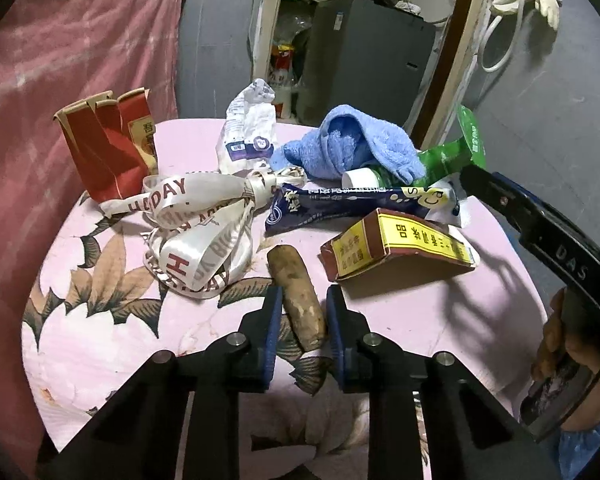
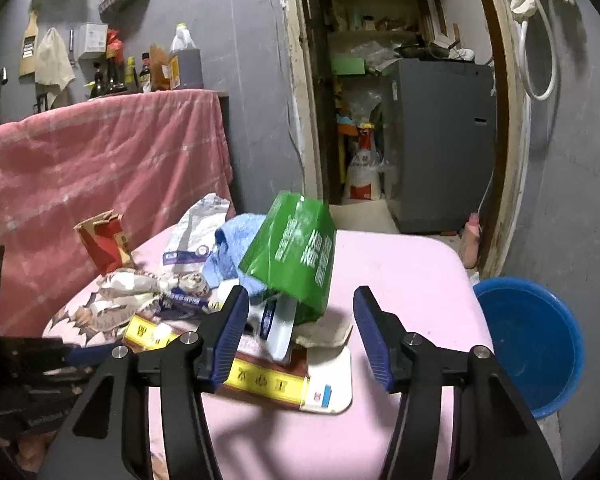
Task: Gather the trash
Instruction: 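Grasp the brown stick with the left gripper while the right gripper grasps the green bag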
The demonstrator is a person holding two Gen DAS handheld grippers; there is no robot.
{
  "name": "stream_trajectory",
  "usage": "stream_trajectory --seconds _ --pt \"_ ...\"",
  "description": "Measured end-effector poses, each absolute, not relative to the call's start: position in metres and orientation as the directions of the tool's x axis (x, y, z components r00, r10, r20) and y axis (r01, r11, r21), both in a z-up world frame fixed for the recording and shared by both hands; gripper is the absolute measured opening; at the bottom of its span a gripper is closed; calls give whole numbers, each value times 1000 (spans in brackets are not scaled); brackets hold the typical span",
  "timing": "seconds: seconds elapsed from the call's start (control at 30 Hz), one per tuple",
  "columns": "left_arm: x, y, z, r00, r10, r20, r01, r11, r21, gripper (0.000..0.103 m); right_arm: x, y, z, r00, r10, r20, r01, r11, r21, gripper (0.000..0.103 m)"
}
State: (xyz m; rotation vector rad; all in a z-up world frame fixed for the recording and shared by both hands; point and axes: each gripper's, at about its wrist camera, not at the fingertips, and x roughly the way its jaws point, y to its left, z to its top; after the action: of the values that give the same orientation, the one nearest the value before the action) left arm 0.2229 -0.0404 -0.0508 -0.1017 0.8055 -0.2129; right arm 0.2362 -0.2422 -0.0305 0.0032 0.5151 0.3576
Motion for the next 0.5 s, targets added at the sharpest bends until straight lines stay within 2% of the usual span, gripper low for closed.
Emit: stream_trajectory --seconds 0.23,0.33,0.5 --pt "228 -39 -53 672 -226 -705 137 974 -183 15 252 -237 -26 814 334 -475 -332 939 92 52" --pt "228 -41 -53 674 -222 -705 137 975 -176 14 254 -236 -26 822 322 -470 -321 943 85 39" --pt "229 -40 -54 674 -227 -703 137 973 -183 14 256 -239 -25 826 320 -464 -315 945 91 36"
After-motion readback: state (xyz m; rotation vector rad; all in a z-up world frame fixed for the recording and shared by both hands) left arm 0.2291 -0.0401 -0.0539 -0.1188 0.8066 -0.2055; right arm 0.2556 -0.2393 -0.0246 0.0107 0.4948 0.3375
